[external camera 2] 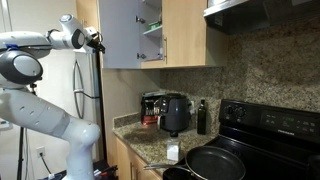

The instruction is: Close the left cabinet door

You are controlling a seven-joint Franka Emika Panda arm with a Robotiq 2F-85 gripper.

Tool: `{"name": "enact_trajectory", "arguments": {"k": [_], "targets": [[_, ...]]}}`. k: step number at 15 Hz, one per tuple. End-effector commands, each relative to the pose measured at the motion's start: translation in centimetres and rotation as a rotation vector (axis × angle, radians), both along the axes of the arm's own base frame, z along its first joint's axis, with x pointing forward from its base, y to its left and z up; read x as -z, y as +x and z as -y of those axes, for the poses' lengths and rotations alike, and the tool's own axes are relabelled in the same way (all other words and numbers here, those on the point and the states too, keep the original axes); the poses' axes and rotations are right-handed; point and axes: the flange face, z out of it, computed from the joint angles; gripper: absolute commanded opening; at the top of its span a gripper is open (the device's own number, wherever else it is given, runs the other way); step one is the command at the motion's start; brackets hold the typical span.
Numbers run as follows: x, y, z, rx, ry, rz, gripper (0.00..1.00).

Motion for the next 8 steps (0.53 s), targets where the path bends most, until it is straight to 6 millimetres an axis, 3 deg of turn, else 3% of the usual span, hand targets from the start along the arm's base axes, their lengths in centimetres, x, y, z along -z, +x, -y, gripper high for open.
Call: {"name": "enact_trajectory", "arguments": {"k": [1,8], "targets": [[0.07,-0.03,0.21,0.016,-0.047,-0.01,1.0],[0.29,-0.14,-0.08,-0.017,-0.083,0.002,1.0]]}}
